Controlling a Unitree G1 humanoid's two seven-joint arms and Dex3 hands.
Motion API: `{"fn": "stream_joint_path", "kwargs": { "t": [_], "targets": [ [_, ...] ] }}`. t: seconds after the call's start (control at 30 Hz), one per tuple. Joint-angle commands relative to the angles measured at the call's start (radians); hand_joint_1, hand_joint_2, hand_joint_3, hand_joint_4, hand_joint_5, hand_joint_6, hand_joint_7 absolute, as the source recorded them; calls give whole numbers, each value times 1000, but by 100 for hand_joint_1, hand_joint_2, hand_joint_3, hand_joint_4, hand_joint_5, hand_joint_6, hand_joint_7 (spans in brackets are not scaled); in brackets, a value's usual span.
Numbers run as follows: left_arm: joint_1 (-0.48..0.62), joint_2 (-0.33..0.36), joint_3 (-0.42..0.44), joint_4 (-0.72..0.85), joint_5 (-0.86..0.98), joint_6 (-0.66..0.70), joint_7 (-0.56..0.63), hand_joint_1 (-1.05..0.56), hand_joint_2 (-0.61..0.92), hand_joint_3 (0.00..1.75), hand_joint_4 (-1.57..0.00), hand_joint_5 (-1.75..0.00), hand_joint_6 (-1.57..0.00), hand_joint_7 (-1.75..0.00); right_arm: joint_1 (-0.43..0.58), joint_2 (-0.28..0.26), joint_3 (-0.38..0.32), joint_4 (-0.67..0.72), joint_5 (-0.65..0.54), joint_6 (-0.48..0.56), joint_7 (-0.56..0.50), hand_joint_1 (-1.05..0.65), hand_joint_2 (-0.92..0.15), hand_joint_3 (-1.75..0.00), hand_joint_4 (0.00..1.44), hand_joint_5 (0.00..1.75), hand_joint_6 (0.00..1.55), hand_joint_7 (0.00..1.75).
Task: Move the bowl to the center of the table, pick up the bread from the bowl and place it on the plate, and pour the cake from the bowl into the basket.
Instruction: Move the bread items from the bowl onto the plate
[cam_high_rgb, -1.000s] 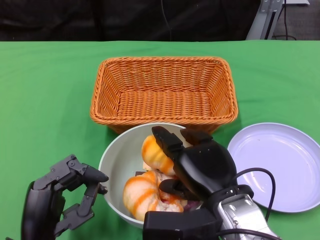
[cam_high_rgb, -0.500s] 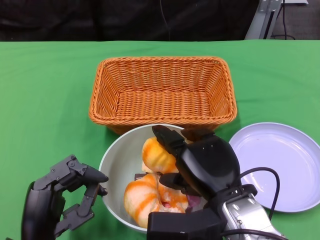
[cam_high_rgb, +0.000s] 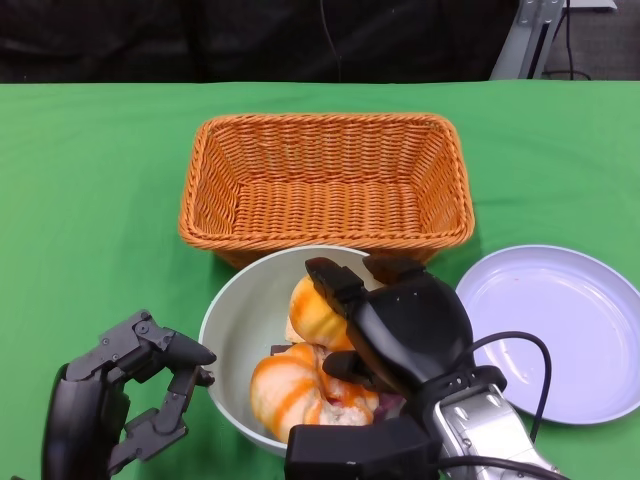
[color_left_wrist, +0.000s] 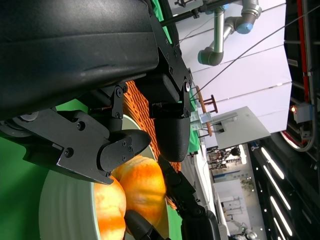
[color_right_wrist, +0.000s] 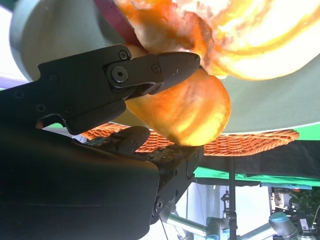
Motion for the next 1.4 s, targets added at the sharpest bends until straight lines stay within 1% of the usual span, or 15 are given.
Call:
{"fn": "stream_joint_path", "kwargs": {
  "t": [0.03,0.3,0.33,0.37,0.43,0.47,0.5,0.53,0.57,0.6,0.67,0.87,1.0,1.2,1.4],
  "targets": [
    [-3,14,6,0,0,-10,9,-3,70,85,-75,-142,-77,-119,-12,-3,5,32,-13,20,-1,-72,-92,-10,39,8,34,0],
    [-3,14,7,0,1,-10,9,-3,69,87,-75,-142,-77,-120,-14,-4,9,36,-13,25,-5,-72,-92,-9,39,8,34,0],
    [-2,14,6,3,-2,-14,6,-3,69,87,-75,-142,-77,-120,-16,-4,0,53,9,-6,-52,-72,-92,-9,39,8,34,0],
    [-2,14,6,4,-4,-15,5,-3,69,87,-75,-142,-76,-120,-17,-3,-9,68,32,-35,-94,-59,-92,-8,57,17,46,5],
    [0,13,5,1,-6,-11,4,-2,69,87,-75,-143,-76,-120,-22,-9,-26,88,84,-102,-153,-46,-92,-7,72,28,59,8],
    [1,12,5,0,-5,-10,5,-2,69,87,-75,-143,-76,-120,-24,-11,-34,94,106,-128,-168,-37,-92,-6,71,58,72,9],
    [1,12,5,0,-4,-10,6,-2,69,87,-75,-143,-76,-120,-26,-12,-39,99,121,-147,-178,-33,-92,-6,67,77,78,9],
    [1,12,5,0,-3,-10,7,-2,69,87,-75,-143,-76,-120,-27,-13,-42,104,129,-158,-186,-31,-92,-6,64,89,82,9],
    [1,12,5,0,-3,-10,7,-2,69,88,-75,-143,-76,-121,-29,-14,-43,107,134,-164,-190,-30,-92,-6,63,93,84,9],
    [-1,13,5,4,-4,-14,6,-2,69,88,-75,-144,-76,-121,-29,-17,-53,113,167,-205,-208,-29,-92,-7,63,95,84,9],
    [-4,14,6,10,-5,-20,3,-2,68,88,-75,-144,-76,-121,-31,-21,-66,122,210,-259,-233,-25,-92,-10,68,97,94,13],
    [-5,15,6,13,-5,-22,3,-2,68,89,-74,-144,-76,-121,-37,-25,-72,137,229,-290,-246,-24,-92,-11,70,97,97,14],
    [-2,14,6,11,-2,-16,6,-3,68,87,-74,-143,-76,-121,-39,-33,-88,155,279,-396,-306,-29,-92,-9,69,106,101,16],
    [-2,14,7,9,7,-18,12,-3,69,85,-75,-143,-75,-121,-45,-31,-97,179,295,-450,-340,-29,-92,-8,68,110,101,17],
    [-2,13,7,7,1,-10,9,-4,69,84,-75,-143,-75,-121,-46,-28,-104,187,295,-468,-342,-29,-92,-6,68,110,101,17]
  ]
}}
